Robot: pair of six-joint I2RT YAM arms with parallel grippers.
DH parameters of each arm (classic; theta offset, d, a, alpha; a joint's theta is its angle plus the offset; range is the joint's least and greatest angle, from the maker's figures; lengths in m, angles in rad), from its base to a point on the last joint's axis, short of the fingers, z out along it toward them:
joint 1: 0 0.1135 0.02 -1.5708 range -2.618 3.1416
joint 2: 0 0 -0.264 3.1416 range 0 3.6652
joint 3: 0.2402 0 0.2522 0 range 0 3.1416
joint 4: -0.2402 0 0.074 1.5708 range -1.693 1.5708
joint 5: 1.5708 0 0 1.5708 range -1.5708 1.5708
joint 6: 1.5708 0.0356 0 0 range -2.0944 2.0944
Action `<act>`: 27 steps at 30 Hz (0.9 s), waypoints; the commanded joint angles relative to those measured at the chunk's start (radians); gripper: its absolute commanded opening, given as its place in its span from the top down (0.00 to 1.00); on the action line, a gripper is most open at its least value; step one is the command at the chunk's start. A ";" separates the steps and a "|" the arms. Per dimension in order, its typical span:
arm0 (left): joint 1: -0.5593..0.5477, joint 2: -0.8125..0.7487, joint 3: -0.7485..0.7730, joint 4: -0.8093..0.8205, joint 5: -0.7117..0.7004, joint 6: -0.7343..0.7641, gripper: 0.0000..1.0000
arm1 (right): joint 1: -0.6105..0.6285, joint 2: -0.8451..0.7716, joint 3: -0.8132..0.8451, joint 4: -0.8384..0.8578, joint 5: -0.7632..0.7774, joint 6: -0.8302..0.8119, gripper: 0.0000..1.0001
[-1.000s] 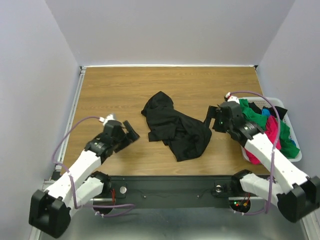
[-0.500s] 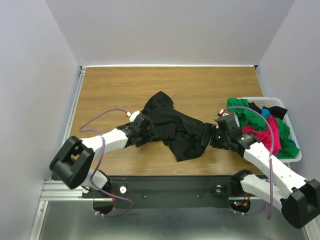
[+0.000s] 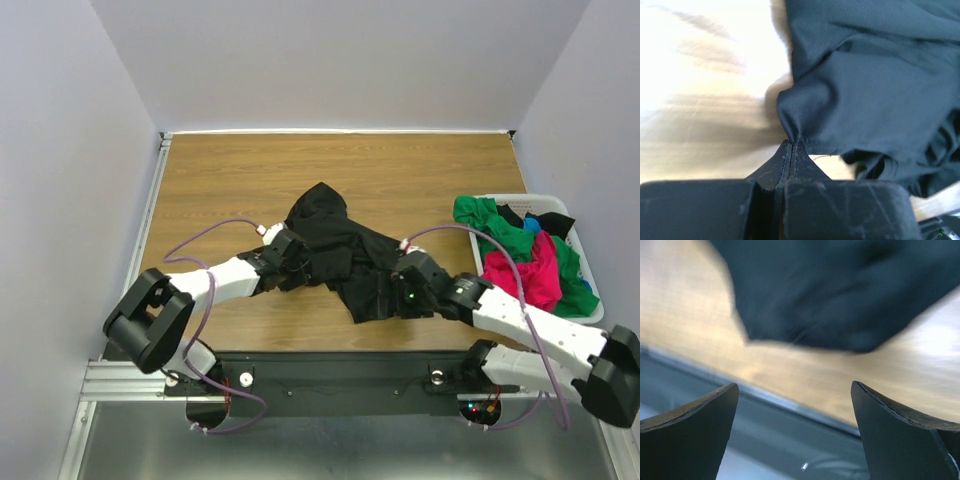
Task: Fold and stack the t-shirts
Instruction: Flatten the tshirt out
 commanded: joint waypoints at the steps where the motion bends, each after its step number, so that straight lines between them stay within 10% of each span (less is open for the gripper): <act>1: -0.009 -0.133 -0.030 -0.067 -0.024 -0.024 1.00 | 0.187 0.137 0.078 0.078 0.156 0.111 0.00; 15: -0.010 -0.295 -0.071 -0.144 -0.058 -0.026 1.00 | 0.359 0.581 0.233 0.113 0.434 0.335 0.15; 22: -0.010 -0.292 -0.031 -0.179 -0.098 -0.024 1.00 | 0.359 0.545 0.138 0.110 0.476 0.446 0.79; 27: -0.009 -0.289 0.018 -0.216 -0.144 -0.016 1.00 | 0.359 0.431 0.130 0.081 0.497 0.394 1.00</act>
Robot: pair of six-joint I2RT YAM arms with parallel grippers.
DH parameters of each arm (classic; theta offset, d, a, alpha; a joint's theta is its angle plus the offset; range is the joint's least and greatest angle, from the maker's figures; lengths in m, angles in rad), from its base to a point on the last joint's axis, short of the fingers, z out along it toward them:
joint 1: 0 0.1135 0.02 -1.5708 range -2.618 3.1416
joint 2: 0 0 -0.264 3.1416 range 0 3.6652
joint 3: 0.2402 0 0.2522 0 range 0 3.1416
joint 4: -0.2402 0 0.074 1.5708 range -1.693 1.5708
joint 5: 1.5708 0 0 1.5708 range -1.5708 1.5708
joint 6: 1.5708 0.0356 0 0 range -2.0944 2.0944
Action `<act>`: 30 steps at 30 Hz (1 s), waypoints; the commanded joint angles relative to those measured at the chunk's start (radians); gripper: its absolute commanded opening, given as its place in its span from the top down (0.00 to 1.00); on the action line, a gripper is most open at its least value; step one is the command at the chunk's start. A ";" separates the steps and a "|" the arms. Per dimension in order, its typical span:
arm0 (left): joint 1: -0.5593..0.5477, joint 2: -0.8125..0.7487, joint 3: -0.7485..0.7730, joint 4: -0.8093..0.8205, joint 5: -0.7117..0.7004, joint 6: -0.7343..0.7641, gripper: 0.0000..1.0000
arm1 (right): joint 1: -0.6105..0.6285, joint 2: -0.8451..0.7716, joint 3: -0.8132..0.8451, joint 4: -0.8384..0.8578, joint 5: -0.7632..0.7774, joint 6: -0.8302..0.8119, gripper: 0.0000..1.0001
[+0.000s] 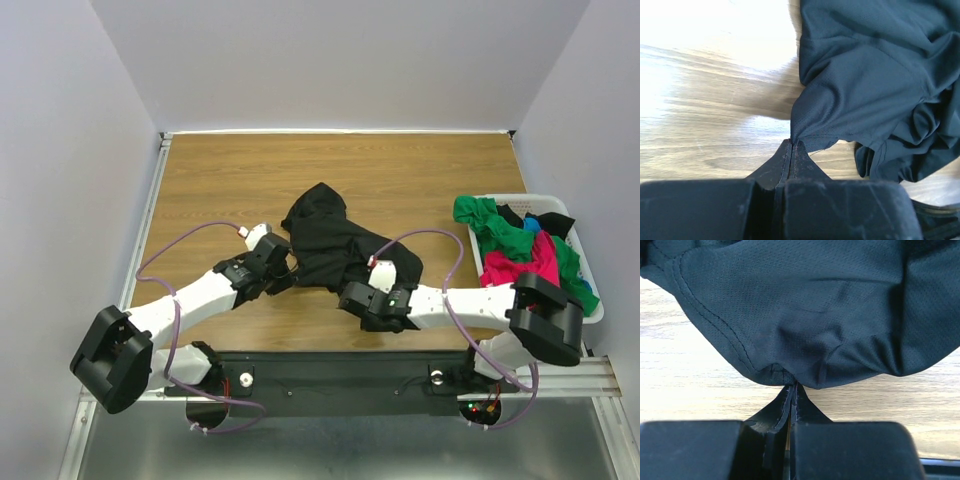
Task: Fold and stack the t-shirts
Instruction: Flatten the tshirt out
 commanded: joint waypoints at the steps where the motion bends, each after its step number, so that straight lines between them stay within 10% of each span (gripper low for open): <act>1: 0.000 -0.013 0.110 -0.076 -0.099 0.010 1.00 | -0.002 -0.077 -0.011 0.015 0.059 -0.012 1.00; 17: 0.355 0.005 0.776 -0.330 -0.205 0.197 1.00 | -0.411 -0.350 0.394 -0.186 0.219 -0.562 1.00; 30: 0.490 0.038 1.482 -0.590 -0.392 0.329 1.00 | -0.464 -0.300 0.921 -0.186 0.451 -0.890 1.00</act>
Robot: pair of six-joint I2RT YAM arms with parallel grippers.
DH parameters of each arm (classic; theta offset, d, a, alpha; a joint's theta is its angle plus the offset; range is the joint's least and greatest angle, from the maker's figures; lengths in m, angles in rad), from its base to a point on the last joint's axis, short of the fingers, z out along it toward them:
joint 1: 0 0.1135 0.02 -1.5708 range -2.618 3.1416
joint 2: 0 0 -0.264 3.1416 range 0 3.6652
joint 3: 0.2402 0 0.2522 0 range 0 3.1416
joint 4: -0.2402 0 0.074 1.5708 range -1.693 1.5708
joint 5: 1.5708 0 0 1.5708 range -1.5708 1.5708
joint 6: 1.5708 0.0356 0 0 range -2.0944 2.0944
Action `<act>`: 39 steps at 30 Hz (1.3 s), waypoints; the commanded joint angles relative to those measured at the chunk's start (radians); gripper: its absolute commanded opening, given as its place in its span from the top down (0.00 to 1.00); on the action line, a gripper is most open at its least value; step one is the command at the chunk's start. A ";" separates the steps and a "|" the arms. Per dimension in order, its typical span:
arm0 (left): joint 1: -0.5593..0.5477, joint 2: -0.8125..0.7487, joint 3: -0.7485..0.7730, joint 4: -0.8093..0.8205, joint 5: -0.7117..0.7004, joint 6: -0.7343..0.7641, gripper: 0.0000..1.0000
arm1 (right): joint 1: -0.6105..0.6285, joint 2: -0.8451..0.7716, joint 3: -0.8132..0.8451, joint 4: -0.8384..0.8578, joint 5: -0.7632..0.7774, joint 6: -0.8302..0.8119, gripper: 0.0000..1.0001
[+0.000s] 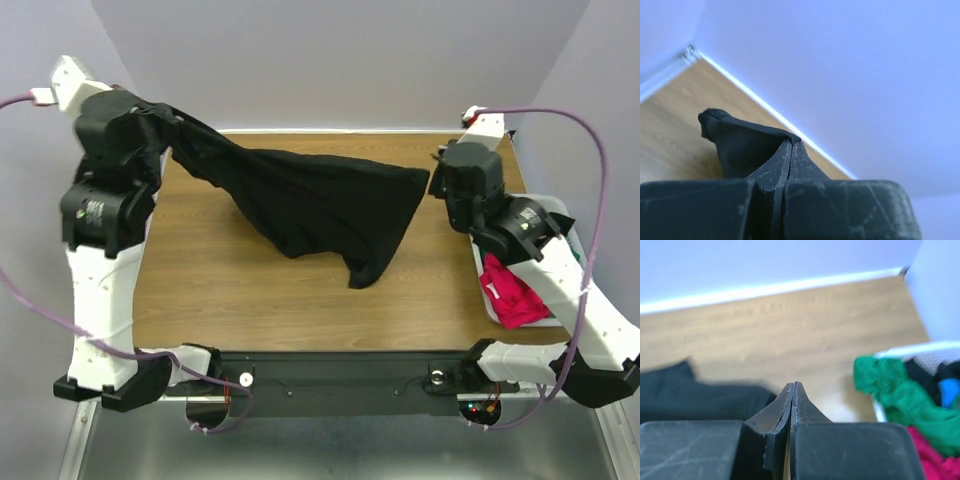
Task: Fold and stack the t-shirts
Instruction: Flatten the tshirt out
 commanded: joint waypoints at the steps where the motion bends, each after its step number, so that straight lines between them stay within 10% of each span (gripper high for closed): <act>1: 0.022 -0.055 0.123 -0.098 -0.126 0.062 1.00 | -0.009 -0.018 0.132 0.008 0.088 -0.123 1.00; 9: 0.023 -0.265 0.100 0.032 0.020 0.077 1.00 | -0.009 -0.080 0.269 0.000 -0.200 -0.197 1.00; 15: 0.023 -0.354 -0.292 0.128 0.138 0.046 1.00 | -0.010 -0.054 -0.017 0.040 -0.477 -0.065 1.00; 23: -0.063 -0.138 -0.678 0.403 0.377 -0.001 1.00 | -0.010 -0.041 -0.282 0.121 -0.310 0.142 1.00; 31: -0.427 0.216 -0.612 0.563 0.301 -0.030 1.00 | -0.010 -0.126 -0.443 0.132 -0.296 0.217 1.00; 39: -0.662 0.766 -0.070 0.505 0.408 0.013 1.00 | -0.013 -0.261 -0.527 0.130 -0.294 0.265 0.97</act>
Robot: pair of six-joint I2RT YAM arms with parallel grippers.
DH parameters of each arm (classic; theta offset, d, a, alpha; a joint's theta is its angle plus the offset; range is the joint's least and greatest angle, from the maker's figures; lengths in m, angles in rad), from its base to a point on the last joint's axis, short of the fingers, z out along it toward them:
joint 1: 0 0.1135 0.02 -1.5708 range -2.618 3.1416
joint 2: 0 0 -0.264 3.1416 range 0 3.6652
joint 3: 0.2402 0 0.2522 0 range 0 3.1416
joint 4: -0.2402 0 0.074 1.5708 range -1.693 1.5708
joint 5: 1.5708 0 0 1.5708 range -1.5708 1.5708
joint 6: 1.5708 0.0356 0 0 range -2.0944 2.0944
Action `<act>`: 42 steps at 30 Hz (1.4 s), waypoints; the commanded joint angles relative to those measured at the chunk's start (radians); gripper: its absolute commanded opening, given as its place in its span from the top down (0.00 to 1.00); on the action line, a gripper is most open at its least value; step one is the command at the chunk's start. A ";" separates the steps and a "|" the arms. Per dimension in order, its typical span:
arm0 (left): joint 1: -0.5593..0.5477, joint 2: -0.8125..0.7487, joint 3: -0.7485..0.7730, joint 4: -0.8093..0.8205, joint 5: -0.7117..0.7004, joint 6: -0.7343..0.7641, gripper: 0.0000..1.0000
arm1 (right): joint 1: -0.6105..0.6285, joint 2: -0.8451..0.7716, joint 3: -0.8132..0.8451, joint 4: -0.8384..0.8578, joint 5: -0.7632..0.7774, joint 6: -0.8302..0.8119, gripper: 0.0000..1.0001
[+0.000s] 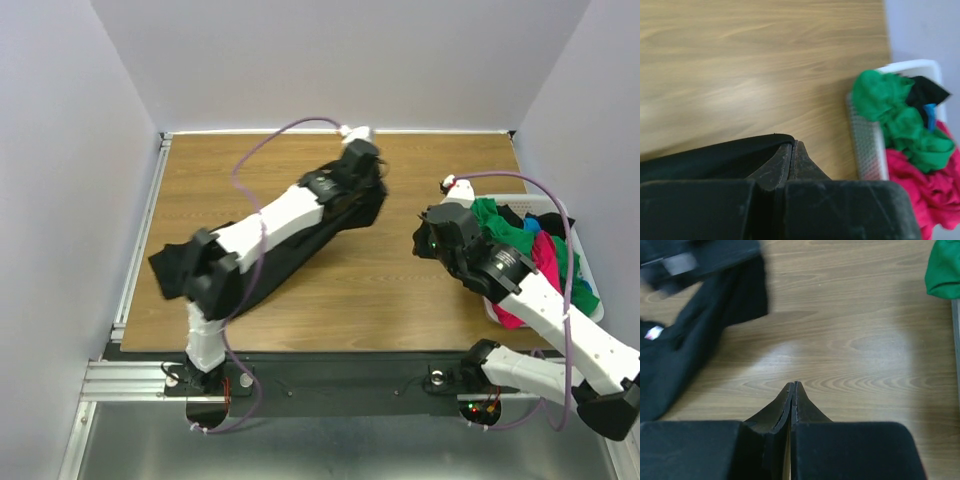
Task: Fold and stack the t-shirts
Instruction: Flatten the tshirt out
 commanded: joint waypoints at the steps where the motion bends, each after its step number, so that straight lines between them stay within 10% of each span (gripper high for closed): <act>1: -0.105 0.223 0.382 0.003 0.083 0.029 1.00 | -0.006 -0.078 -0.012 0.039 0.026 0.040 0.94; 4: -0.157 0.410 0.598 -0.086 0.160 0.041 0.99 | -0.008 -0.113 -0.009 0.034 0.042 0.046 0.88; 8: -0.156 0.421 0.582 -0.114 0.170 0.038 0.24 | -0.008 -0.140 0.000 0.005 0.022 0.041 0.67; 12: -0.136 0.209 0.358 -0.074 0.061 0.054 0.02 | -0.009 -0.127 -0.023 0.004 0.038 0.056 0.28; 18: -0.016 -0.085 -0.013 -0.054 -0.055 0.031 0.02 | -0.009 -0.043 -0.018 0.004 0.058 0.058 0.01; 28: 0.361 -0.370 -0.593 -0.037 -0.130 -0.037 0.02 | -0.049 0.199 -0.001 0.010 0.083 0.060 0.00; 42: 0.613 -0.082 -0.599 0.055 -0.015 0.024 0.33 | -0.154 0.414 0.080 0.117 -0.052 -0.045 0.00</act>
